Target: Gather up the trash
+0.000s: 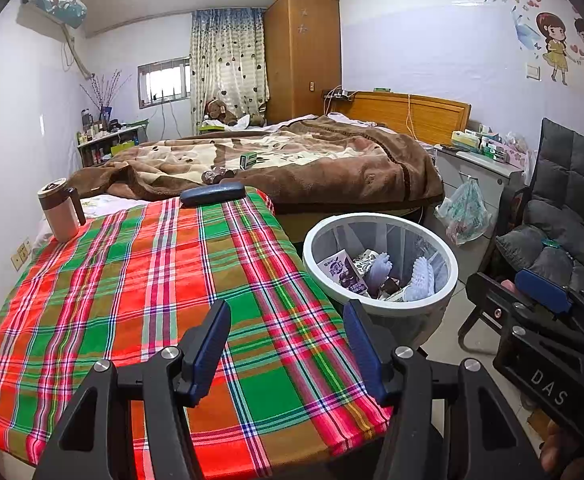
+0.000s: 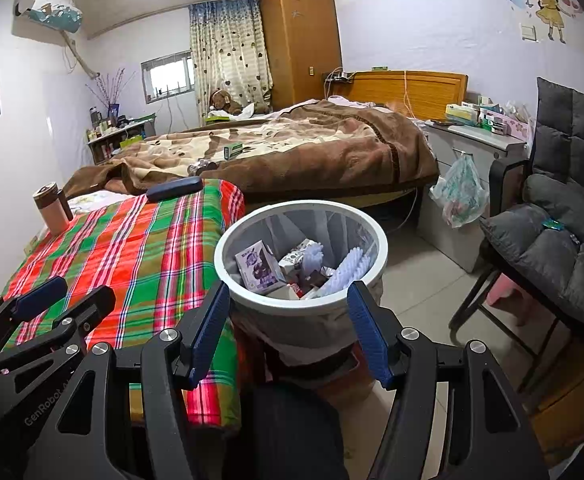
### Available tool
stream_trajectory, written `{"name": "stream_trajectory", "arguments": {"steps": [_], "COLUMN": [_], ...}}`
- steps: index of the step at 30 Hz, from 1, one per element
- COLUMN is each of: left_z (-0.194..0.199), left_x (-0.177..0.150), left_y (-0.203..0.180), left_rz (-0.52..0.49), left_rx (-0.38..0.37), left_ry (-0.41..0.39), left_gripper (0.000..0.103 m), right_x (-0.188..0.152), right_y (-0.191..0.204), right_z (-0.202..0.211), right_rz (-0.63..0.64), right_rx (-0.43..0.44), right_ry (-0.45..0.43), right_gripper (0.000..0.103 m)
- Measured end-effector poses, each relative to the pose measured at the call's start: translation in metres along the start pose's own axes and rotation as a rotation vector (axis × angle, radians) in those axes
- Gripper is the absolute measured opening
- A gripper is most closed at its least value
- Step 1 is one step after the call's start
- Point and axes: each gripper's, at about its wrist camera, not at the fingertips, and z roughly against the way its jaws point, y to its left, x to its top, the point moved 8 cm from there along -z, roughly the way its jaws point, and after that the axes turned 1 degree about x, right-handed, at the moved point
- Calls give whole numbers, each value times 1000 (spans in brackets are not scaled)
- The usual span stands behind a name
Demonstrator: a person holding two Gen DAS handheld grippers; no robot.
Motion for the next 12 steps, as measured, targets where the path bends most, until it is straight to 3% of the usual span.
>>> {"name": "stream_trajectory", "arguments": {"steps": [12], "left_z": [-4], "left_x": [-3], "left_y": [2], "left_rz": [12], "left_rx": [-8], "left_ry": [13], "left_gripper": [58], "right_x": [0], "right_y": [0], "right_z": [0], "right_rz": [0], "right_rx": [-1], "right_ry": [1], "right_gripper": [63]}}
